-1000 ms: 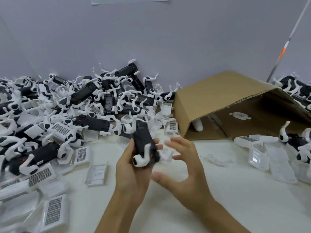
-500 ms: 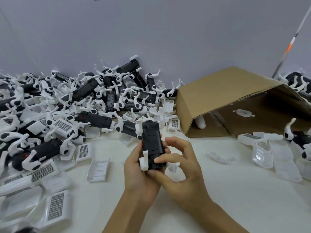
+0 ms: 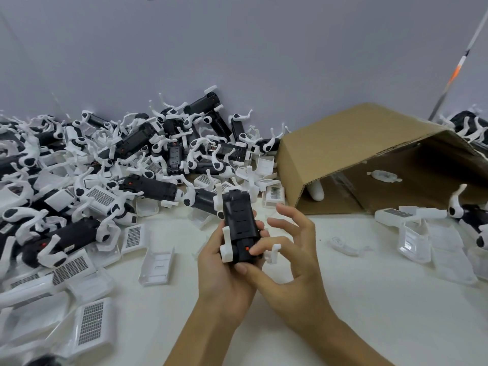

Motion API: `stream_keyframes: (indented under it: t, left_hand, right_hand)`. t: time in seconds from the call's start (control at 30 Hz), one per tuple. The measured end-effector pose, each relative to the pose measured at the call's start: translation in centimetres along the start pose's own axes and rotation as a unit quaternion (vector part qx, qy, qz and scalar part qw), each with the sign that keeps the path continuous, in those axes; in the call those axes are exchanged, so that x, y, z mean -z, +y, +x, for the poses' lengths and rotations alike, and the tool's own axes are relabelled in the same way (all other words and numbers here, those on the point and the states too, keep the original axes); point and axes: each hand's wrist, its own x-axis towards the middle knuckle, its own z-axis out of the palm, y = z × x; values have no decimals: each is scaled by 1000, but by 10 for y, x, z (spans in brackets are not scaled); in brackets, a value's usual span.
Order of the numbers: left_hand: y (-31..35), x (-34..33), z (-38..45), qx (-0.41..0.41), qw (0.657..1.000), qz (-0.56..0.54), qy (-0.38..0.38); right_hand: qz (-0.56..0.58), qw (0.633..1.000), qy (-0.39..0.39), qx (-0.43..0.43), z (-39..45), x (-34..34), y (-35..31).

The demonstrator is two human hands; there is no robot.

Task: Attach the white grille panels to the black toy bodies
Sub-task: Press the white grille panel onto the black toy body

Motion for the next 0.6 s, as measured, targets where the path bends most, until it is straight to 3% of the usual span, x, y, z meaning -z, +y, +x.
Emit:
stream_keyframes:
  t: [0.6]
  left_hand:
    - [4, -2, -1, -1, 1000, 28, 1]
  right_hand:
    - [21, 998, -33, -47, -2, 1, 0]
